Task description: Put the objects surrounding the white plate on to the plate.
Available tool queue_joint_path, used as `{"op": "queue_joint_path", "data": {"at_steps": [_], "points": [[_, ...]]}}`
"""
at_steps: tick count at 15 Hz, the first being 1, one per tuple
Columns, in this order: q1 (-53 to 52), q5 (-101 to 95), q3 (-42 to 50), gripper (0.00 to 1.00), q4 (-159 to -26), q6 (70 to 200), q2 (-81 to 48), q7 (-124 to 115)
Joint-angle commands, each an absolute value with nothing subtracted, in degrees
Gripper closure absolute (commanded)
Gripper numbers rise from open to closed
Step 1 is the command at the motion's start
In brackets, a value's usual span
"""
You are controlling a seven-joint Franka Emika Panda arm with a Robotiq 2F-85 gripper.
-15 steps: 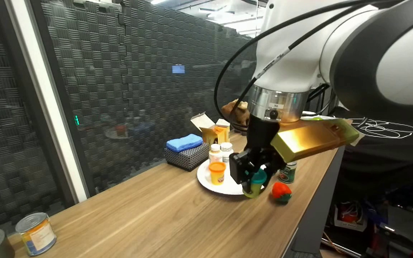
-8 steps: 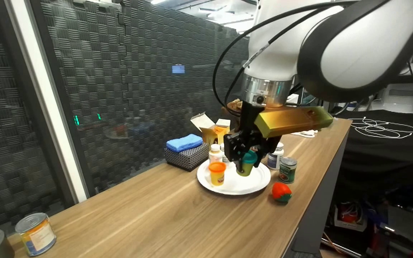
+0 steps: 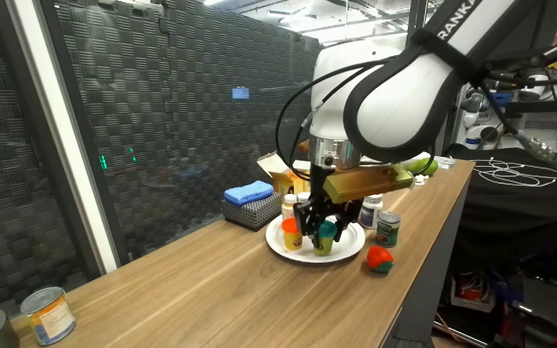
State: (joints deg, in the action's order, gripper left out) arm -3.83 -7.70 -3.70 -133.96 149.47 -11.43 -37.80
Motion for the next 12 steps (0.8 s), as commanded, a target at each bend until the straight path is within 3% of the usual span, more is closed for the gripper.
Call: {"op": "queue_joint_path", "data": {"at_steps": [1,12], "points": [[-4.9,-4.0,-2.8,0.77,-130.4,146.8,-14.1,-33.5],[-6.3,-2.3,-2.5,0.77,-130.7,146.9,-14.1,-31.4]]}}
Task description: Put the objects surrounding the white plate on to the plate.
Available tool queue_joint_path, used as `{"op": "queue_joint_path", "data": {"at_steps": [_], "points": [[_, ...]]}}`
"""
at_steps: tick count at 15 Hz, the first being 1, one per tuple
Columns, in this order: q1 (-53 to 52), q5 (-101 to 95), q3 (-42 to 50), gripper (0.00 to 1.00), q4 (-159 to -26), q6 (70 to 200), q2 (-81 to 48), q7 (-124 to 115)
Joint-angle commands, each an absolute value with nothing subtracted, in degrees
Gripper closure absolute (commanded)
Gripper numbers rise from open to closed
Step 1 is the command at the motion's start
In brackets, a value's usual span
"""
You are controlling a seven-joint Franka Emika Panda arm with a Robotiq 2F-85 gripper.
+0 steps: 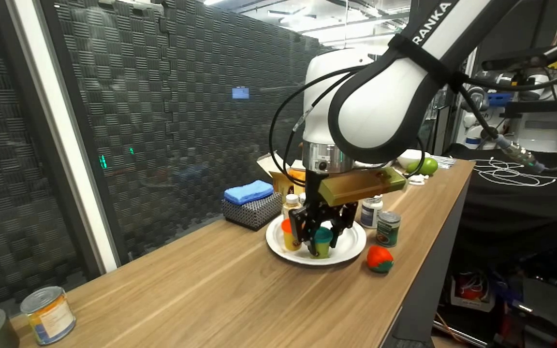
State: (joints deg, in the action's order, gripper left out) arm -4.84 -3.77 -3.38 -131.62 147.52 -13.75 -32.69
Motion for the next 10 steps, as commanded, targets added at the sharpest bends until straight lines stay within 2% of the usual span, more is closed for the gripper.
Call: {"op": "queue_joint_path", "data": {"at_steps": [1,2,4,7,8,10], "points": [[-6.6,-2.9,-2.2,0.60,-131.0,147.1,-14.0,-31.9],[-6.7,-3.2,-2.0,0.27,-131.3,147.4,-13.8,-32.3],[-7.0,-3.1,-1.8,0.26,-132.6,148.6,-12.4,-32.4],[-7.7,-3.6,-1.4,0.05,-135.4,151.4,-9.4,-33.7],[-7.9,-3.9,-1.3,0.00,-136.7,152.7,-8.2,-34.4],[-8.9,-4.7,-1.3,0.00,-140.8,156.5,-5.4,-36.9]]}}
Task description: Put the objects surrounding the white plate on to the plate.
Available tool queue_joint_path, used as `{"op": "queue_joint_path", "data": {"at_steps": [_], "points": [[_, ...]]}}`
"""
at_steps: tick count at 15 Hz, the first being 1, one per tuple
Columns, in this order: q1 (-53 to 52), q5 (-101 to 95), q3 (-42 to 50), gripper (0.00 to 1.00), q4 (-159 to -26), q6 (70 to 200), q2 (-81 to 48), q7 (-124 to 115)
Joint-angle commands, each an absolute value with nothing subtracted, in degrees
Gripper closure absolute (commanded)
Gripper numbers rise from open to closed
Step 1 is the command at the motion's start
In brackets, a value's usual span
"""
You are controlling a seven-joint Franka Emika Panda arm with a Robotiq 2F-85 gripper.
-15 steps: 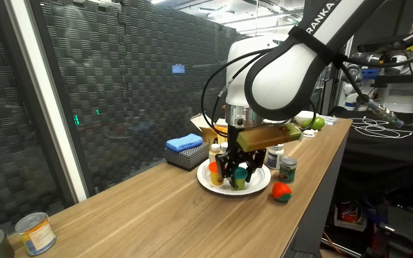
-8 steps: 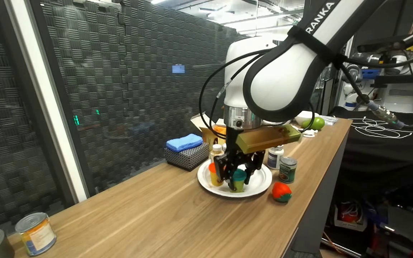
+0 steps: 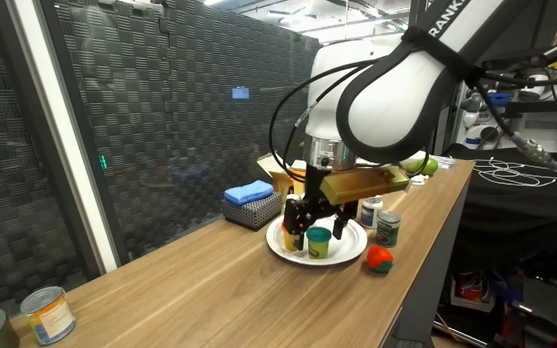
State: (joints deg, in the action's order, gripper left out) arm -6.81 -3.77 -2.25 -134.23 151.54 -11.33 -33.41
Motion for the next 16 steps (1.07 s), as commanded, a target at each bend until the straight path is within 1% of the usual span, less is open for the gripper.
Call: {"op": "queue_joint_path", "data": {"at_steps": [1,6,10,11,16], "points": [[-9.2,-5.2,-1.3,0.00,-142.7,158.3,-4.2,-38.2],[-8.8,-10.1,-1.9,0.00,-155.3,167.4,4.3,-47.7],[-6.7,-13.9,-1.1,0.00,-161.9,171.2,11.1,-52.7],[-6.4,-14.5,-1.0,0.00,-157.6,169.7,8.6,-53.6],[-2.8,-17.2,-1.0,0.00,-157.8,166.8,10.7,-55.5]]}}
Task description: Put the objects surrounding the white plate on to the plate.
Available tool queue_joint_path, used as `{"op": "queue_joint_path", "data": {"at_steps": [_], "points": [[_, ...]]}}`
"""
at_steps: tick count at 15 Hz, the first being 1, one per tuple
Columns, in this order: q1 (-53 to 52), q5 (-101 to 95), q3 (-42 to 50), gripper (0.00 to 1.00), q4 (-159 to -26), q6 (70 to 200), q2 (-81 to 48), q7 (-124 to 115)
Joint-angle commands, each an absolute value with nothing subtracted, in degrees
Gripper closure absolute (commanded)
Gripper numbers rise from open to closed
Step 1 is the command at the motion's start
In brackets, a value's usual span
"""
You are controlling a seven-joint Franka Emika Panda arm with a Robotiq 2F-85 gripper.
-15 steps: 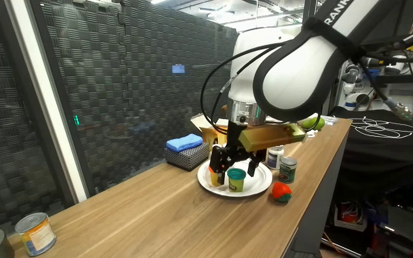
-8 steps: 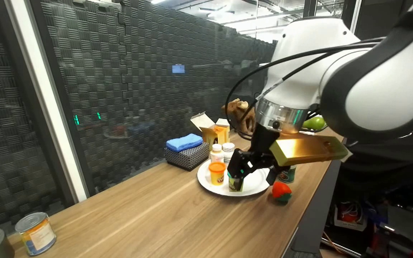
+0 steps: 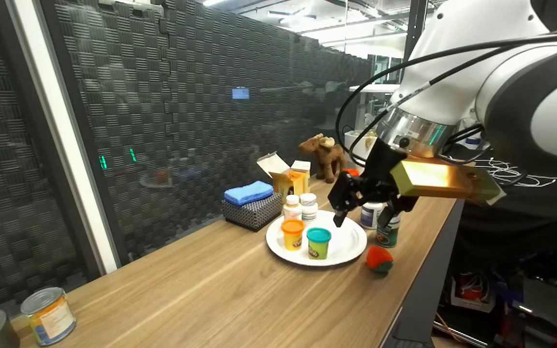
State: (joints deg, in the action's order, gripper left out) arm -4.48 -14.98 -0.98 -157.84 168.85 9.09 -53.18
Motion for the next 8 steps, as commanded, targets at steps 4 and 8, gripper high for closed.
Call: {"op": "queue_joint_path", "data": {"at_steps": [4,8], "points": [[-1.6,-15.6,-0.7,0.00,-157.9,161.7,9.1,-54.1],[0.3,-10.3,-2.8,0.00,-157.5,157.2,8.1,-49.1]]}}
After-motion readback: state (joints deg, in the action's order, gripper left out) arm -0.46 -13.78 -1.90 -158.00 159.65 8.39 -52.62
